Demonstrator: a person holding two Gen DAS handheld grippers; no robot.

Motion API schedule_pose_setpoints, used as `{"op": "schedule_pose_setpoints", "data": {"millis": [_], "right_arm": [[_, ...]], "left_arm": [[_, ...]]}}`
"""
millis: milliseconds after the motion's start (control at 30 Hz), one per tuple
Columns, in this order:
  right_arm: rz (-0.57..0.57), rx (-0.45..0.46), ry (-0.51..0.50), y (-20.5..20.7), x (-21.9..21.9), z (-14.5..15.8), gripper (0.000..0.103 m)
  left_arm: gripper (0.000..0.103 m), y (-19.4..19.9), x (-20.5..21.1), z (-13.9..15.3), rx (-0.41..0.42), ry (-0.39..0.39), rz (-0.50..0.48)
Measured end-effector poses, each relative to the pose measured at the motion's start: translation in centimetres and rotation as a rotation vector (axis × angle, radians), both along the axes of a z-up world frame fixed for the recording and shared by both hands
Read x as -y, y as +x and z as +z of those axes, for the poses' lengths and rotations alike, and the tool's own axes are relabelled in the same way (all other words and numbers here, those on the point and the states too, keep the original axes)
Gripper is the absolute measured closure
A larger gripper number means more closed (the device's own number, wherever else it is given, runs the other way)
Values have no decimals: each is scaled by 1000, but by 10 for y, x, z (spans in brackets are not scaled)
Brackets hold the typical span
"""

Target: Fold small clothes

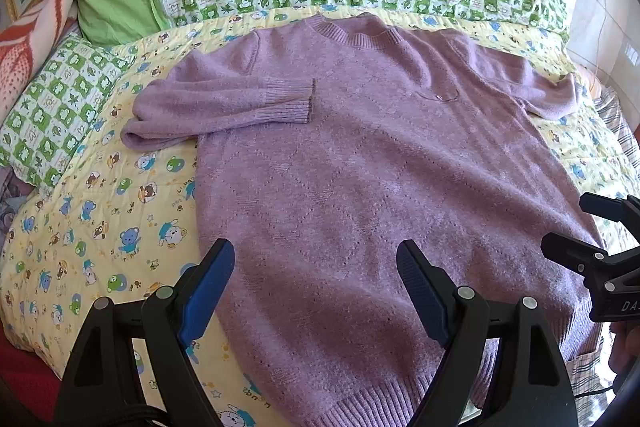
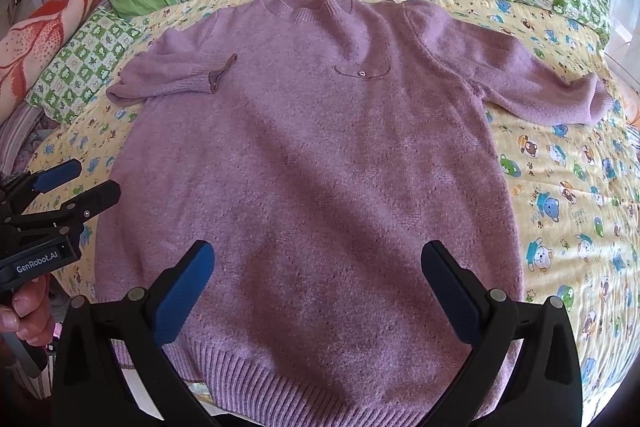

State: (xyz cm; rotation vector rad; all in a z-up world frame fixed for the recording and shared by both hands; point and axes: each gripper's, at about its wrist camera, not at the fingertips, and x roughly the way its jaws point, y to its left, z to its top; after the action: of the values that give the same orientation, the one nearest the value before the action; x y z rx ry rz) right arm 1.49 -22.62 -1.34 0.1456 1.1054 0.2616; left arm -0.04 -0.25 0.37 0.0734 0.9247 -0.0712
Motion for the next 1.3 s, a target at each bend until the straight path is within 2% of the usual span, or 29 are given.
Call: {"op": "schedule_pose_setpoints", "data": {"millis": [300,467,800,1000,1200,1300], "right_arm": [[0,1,5,2,0,-1,0],[-35,-7,17,5,11,-3,0],[-205,-28,30,29,78,-10,0],[-343,-34,85,45,137,-17,1],[-572,-38,171,64,224,-29,24],[-704,-37,181,78,275,-37,37]], "left_arm": [[19,5,0,-4,-18,-4,8],[19,13,2,-7,-30,-11,12],[19,48,8,-14,-79,-33,30],[19,77,15,-16,-81,-24,26],[19,116,24,-16,-95,-33,34],[19,137,28,-18,-100,-32,36]]}}
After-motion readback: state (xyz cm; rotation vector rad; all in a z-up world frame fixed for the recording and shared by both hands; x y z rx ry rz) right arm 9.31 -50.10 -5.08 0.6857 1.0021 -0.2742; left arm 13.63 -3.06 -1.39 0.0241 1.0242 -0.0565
